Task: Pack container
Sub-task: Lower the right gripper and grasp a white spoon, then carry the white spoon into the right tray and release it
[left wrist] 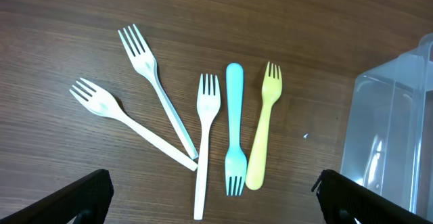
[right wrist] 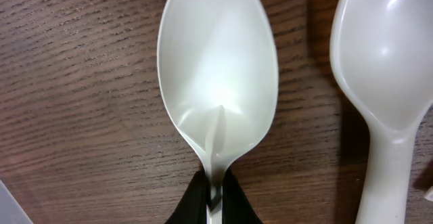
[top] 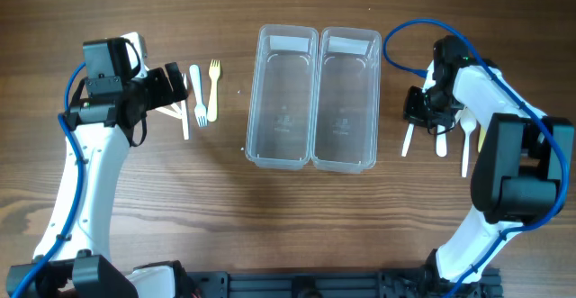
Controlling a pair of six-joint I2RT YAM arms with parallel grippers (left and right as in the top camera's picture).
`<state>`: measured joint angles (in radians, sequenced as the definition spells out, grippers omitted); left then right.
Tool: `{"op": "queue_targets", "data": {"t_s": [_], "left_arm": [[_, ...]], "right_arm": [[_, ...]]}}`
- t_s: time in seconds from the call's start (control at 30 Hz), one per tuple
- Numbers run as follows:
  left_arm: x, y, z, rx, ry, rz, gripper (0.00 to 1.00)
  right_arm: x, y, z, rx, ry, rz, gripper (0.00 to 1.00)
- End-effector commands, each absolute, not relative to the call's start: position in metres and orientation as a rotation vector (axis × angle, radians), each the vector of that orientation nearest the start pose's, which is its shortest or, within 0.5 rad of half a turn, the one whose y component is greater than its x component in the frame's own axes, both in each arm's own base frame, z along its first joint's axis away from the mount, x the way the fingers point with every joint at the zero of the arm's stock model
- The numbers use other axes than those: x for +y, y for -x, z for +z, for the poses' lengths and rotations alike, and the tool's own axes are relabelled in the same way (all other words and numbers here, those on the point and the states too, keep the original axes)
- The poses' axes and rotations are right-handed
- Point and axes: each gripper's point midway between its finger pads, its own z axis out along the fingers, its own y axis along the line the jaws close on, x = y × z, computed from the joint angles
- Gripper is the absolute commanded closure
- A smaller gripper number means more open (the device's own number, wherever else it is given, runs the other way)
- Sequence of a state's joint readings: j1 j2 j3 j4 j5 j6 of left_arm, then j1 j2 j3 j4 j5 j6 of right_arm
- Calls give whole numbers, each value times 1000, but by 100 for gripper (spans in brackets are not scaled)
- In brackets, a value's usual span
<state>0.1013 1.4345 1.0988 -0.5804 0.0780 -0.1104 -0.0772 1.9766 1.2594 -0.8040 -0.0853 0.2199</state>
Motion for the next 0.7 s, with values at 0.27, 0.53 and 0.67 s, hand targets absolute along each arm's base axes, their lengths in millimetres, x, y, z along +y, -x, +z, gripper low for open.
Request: {"op": "queue_targets", "data": {"t_s": [0.27,0.53,0.67], "left_arm": [[24,-388,163,2460,227,-123,0],[24,-387,162,2463,228,-124,0],[24,-387,162,2463,229,-124,0]], "right_arm": [[-10,-403,97,2816,-409,183,96],[70,-405,195,2569,-246,545,96],[146,-395,166,2639,-35,602,96]]}}
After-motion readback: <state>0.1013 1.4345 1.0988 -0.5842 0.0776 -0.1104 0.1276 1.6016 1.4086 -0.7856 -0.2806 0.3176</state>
